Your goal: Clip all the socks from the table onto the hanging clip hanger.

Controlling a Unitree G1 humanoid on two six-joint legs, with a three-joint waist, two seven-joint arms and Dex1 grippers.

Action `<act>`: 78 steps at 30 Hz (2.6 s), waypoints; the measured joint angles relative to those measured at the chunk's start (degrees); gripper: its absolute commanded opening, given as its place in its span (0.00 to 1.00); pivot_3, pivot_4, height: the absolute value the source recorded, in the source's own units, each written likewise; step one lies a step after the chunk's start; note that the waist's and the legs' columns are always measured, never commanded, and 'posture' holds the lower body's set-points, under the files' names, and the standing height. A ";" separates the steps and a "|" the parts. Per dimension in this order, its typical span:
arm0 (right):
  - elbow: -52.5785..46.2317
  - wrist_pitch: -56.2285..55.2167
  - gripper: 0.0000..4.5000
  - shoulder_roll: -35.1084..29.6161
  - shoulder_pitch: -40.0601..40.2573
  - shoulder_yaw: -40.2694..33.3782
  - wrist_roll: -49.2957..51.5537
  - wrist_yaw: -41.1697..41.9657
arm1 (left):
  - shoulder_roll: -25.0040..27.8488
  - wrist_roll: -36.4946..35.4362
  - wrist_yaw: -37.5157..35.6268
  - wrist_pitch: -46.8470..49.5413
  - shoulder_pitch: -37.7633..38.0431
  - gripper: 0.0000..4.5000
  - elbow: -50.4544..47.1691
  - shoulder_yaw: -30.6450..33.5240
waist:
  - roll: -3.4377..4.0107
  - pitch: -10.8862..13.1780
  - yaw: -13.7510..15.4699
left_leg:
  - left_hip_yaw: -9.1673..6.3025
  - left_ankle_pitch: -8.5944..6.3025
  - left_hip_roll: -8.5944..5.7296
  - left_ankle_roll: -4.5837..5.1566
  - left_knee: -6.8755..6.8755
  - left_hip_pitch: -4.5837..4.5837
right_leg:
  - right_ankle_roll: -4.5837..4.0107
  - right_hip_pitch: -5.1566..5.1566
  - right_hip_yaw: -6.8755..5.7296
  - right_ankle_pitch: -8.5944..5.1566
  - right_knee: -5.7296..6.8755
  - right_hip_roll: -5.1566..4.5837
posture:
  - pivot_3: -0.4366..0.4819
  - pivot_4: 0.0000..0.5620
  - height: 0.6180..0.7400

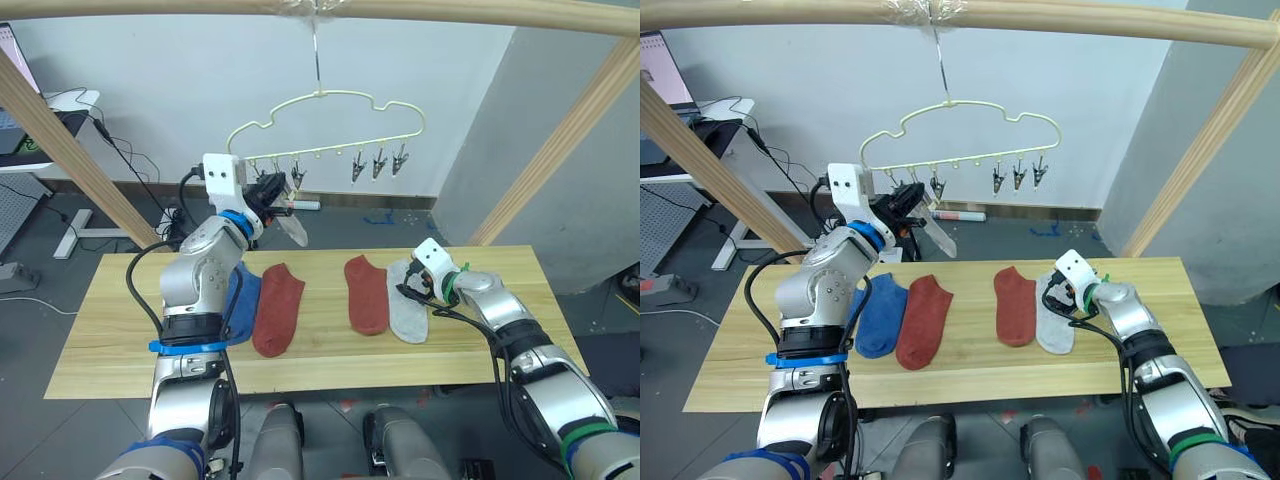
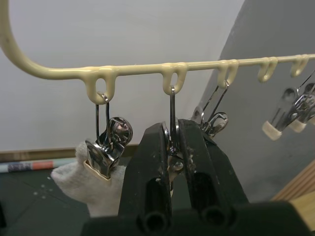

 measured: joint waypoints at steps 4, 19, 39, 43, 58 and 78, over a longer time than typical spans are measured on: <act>3.62 -1.14 0.81 0.49 -1.57 -0.61 -0.40 1.67 | 0.37 -0.76 0.14 1.97 0.02 0.01 -0.97 0.00 | 0.01 0.00 0.07 | -0.06 0.00 0.00 0.00 0.01 0.07 | 0.00 0.10 -0.02 0.00 0.01 0.00 | 0.49 0.41 1.00; -14.76 -2.08 0.02 -4.93 11.30 -1.14 -1.60 7.97 | 0.20 -6.28 0.03 7.17 -0.20 0.01 -1.50 2.33 | 0.03 0.00 0.26 | -0.17 -0.01 -0.04 -0.01 0.02 0.12 | 0.09 0.27 -0.02 -0.05 -0.06 -0.03 | 0.50 0.40 1.00; -52.02 46.30 0.02 8.45 0.30 -9.93 28.43 8.86 | 0.50 -36.09 4.14 33.52 -1.86 0.01 0.54 16.09 | 0.04 0.01 0.62 | -0.32 -0.01 -0.08 -0.01 0.02 -0.02 | 0.11 0.21 -0.13 0.02 -0.15 -0.11 | 0.52 0.36 1.00; -50.33 46.71 0.02 9.07 -1.06 -11.42 30.18 8.21 | 0.47 -37.31 5.30 33.48 -1.05 0.01 -0.84 15.85 | 0.05 0.01 0.59 | -0.32 -0.01 -0.04 -0.01 -0.02 -0.02 | 0.08 0.17 -0.12 0.03 -0.15 -0.08 | 0.53 0.36 1.00; -48.46 46.44 0.02 9.15 -0.44 -9.94 31.27 7.93 | 0.38 -42.46 8.88 32.93 0.07 0.01 -1.74 15.67 | 0.04 0.01 0.66 | -0.25 -0.01 -0.04 -0.01 -0.02 -0.06 | 0.08 0.09 -0.12 0.03 -0.13 -0.08 | 0.54 0.35 1.00; -45.08 48.28 0.02 10.71 -4.56 -13.15 35.17 7.35 | 1.85 -43.19 8.57 31.95 1.29 0.01 -3.10 13.00 | 0.04 0.01 0.67 | -0.23 -0.01 -0.04 -0.01 -0.03 -0.11 | 0.08 0.03 -0.11 0.03 -0.13 -0.07 | 0.54 0.37 1.00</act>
